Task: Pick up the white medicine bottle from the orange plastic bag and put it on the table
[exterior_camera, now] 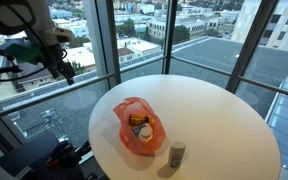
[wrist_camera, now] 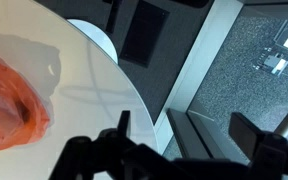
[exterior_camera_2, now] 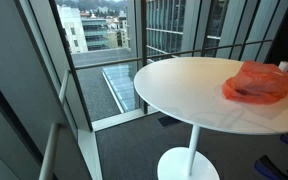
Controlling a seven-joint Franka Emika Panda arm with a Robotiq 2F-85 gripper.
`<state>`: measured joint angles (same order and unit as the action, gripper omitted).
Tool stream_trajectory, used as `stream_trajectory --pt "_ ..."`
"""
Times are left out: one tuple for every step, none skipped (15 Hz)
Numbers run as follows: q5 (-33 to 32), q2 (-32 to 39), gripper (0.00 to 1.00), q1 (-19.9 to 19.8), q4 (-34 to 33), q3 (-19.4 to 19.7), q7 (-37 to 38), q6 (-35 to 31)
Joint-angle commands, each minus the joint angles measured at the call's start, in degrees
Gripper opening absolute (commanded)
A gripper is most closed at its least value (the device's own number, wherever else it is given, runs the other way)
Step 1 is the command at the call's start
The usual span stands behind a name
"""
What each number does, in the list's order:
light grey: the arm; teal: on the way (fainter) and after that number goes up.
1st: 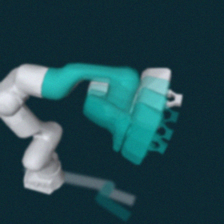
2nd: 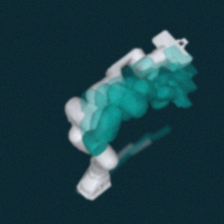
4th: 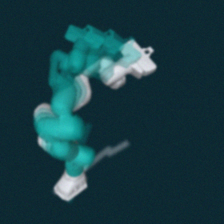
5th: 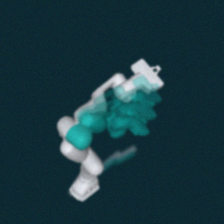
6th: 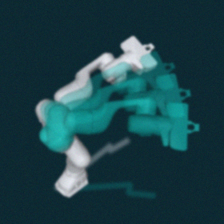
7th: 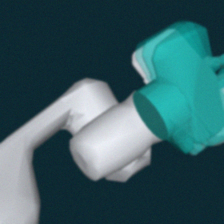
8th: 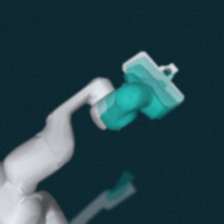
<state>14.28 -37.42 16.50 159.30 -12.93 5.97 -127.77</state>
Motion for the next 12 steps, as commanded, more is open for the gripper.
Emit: stream_trajectory --pt "-0.2 0.0 1.00 0.3 -0.1 0.3 0.2 0.1" --pt "-0.2 0.0 1.00 0.3 -0.1 0.3 0.2 0.1" --pt "-0.2 0.0 1.00 0.3 -0.1 0.3 0.2 0.1" --pt "-0.2 0.0 1.00 0.3 -0.1 0.3 0.2 0.1" --pt "-0.2 0.0 1.00 0.3 -0.1 0.3 0.2 0.1" --pt "-0.7 0.6 1.00 -0.4 -0.8 0.2 0.7 0.3" --pt "-0.9 1.0 1.00 -0.7 -1.3 0.4 0.6 0.3" --pt "-1.3 1.5 1.00 -1.5 -2.1 0.6 0.9 0.3" --pt "-1.5 2.1 1.00 -2.1 -2.8 0.9 0.9 0.4" --pt "-1.9 2.6 1.00 -2.9 -3.6 1.1 1.1 0.3" --pt "-2.1 3.2 1.00 -3.6 -4.5 1.5 1.0 0.4" --pt "-2.5 3.8 1.00 -4.5 -5.5 1.6 1.2 0.5"
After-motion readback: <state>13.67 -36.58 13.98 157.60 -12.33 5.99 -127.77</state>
